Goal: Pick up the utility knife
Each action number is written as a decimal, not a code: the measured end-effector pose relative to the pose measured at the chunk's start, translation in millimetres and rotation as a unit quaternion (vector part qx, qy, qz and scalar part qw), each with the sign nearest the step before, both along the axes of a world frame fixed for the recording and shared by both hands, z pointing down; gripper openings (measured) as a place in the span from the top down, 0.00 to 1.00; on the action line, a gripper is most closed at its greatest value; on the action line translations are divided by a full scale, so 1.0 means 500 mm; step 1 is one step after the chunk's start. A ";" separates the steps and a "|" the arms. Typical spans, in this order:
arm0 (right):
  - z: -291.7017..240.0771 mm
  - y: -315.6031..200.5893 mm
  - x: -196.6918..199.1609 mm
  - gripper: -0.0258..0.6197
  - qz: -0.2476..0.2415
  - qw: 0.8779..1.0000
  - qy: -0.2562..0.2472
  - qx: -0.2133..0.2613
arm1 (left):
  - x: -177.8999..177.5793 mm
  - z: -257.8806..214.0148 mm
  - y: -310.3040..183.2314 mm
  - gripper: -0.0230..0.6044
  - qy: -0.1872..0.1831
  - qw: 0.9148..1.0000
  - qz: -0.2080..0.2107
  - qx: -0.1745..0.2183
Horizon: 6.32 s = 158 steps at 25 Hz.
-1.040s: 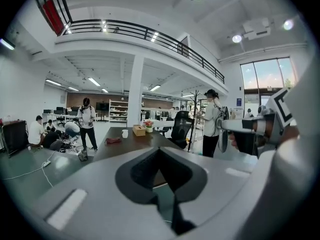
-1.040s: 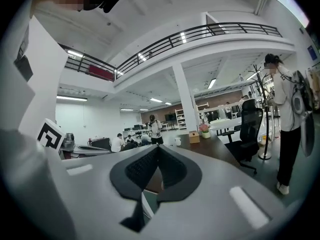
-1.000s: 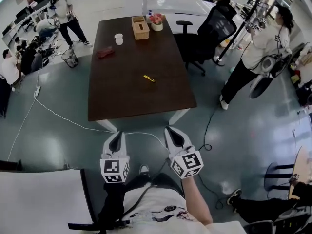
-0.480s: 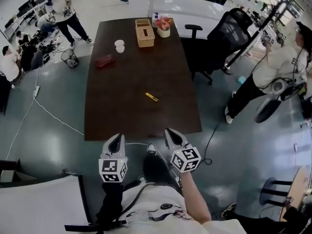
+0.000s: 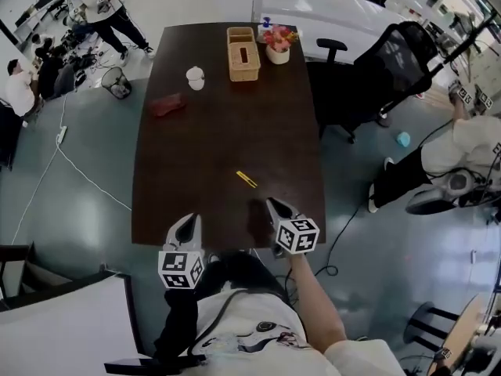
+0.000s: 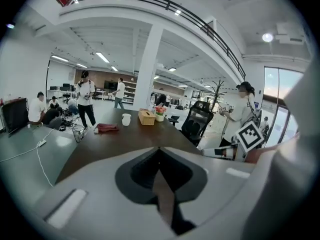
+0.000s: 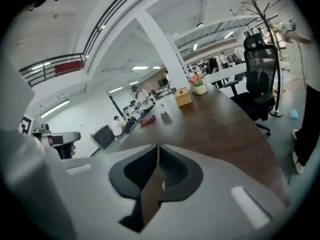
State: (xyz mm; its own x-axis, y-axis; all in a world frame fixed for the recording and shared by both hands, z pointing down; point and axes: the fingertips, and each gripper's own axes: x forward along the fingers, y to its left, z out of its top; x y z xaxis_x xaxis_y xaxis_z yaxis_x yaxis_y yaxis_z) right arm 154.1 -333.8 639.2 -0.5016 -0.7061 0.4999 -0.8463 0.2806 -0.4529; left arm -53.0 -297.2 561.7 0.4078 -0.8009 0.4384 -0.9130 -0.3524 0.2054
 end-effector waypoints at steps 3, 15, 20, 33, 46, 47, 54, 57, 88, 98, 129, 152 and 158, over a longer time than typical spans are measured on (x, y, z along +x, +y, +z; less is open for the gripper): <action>0.083 -0.037 0.020 0.91 -0.007 0.998 0.015 -0.056 | -0.008 0.010 -0.017 0.97 0.002 1.000 -0.006 -0.018; 0.242 -0.124 -0.025 0.85 -0.072 0.978 0.090 -0.174 | -0.015 0.102 -0.104 0.97 0.015 0.995 0.011 -0.103; 0.258 -0.120 -0.040 0.84 -0.100 0.971 0.114 -0.187 | -0.010 0.154 -0.123 0.97 0.016 0.989 0.019 -0.145; 0.277 -0.105 -0.046 0.80 -0.134 0.959 0.125 -0.218 | -0.032 0.234 -0.138 0.97 0.020 0.975 0.018 -0.221; 0.281 -0.092 -0.053 0.80 -0.163 0.949 0.185 -0.196 | -0.037 0.257 -0.194 0.97 0.025 0.971 0.012 -0.239; 0.281 -0.090 -0.055 0.81 -0.169 0.945 0.211 -0.185 | -0.037 0.259 -0.194 0.97 0.025 0.970 0.014 -0.240; 0.286 -0.082 -0.078 0.87 -0.199 0.918 0.313 -0.138 | -0.036 0.265 -0.196 0.97 0.026 0.970 0.024 -0.242; 0.281 -0.075 -0.080 0.88 -0.192 0.918 0.318 -0.141 | -0.037 0.259 -0.188 0.97 0.024 0.970 0.024 -0.241; -0.310 -0.003 0.022 0.88 0.054 0.976 0.129 0.167 | -0.023 0.001 -0.089 0.97 0.054 0.997 -0.046 -0.040; -0.403 0.133 -0.023 0.88 0.065 0.966 0.125 0.218 | -0.080 -0.049 0.024 0.97 0.053 0.998 -0.033 0.003; -0.445 0.716 -0.064 0.88 0.089 0.963 0.095 0.238 | -0.056 -0.086 0.537 0.97 0.070 0.997 0.022 0.032; -0.455 0.946 -0.047 0.88 0.120 0.957 0.077 0.252 | -0.044 -0.173 0.744 0.97 0.055 0.993 0.041 0.096; -0.509 0.924 -0.097 0.88 0.103 0.944 0.088 0.301 | -0.078 -0.252 0.741 0.97 0.014 0.984 0.032 0.177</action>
